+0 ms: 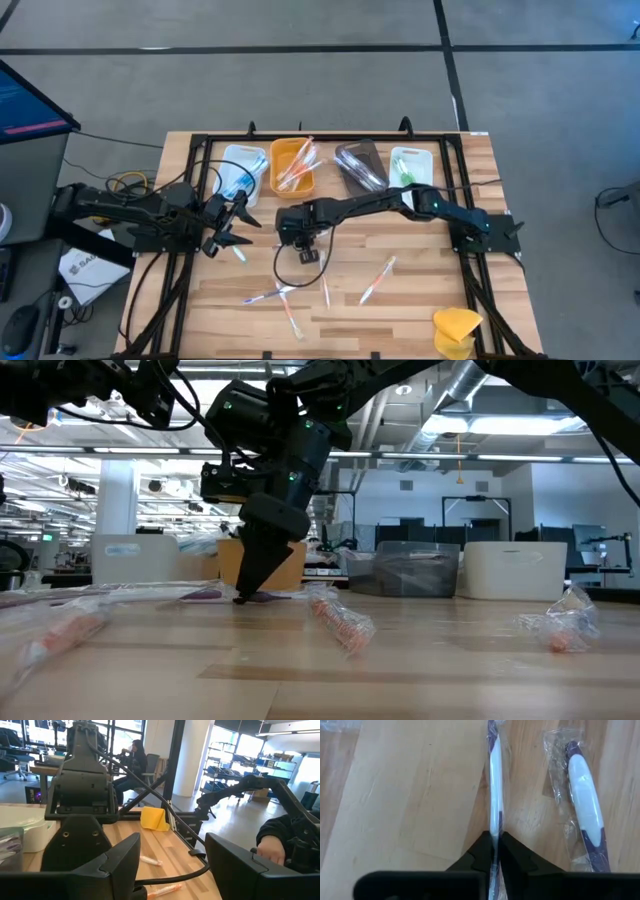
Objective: Pick & Place Toothbrushes
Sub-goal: Put the violet toothbrush into the gray bin
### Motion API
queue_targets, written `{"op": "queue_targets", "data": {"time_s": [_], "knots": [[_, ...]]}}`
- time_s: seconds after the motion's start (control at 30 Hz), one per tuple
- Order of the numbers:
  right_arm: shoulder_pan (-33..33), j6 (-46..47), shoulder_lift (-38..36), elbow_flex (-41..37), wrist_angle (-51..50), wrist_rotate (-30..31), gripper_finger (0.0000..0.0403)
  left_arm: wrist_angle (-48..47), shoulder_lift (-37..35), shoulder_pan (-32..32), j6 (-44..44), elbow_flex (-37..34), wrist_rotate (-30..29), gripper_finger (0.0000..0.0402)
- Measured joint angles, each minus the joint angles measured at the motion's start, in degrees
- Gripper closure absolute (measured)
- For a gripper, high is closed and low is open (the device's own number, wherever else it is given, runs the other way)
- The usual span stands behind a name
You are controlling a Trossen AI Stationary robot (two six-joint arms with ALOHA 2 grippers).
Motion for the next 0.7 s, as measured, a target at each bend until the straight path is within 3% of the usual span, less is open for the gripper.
{"op": "queue_targets", "data": {"time_s": [0.33,0.7], "knots": [[1.81,2.89,-1.30,-0.21,-0.62,0.83,0.0397,-0.02,0.00,0.00,-0.01,0.00,0.01,0.0183],[4.81,7.32,-5.67,-0.45,-10.60,6.23,0.0398,0.00,0.01,0.00,0.00,-0.02,0.01,0.0183]]}}
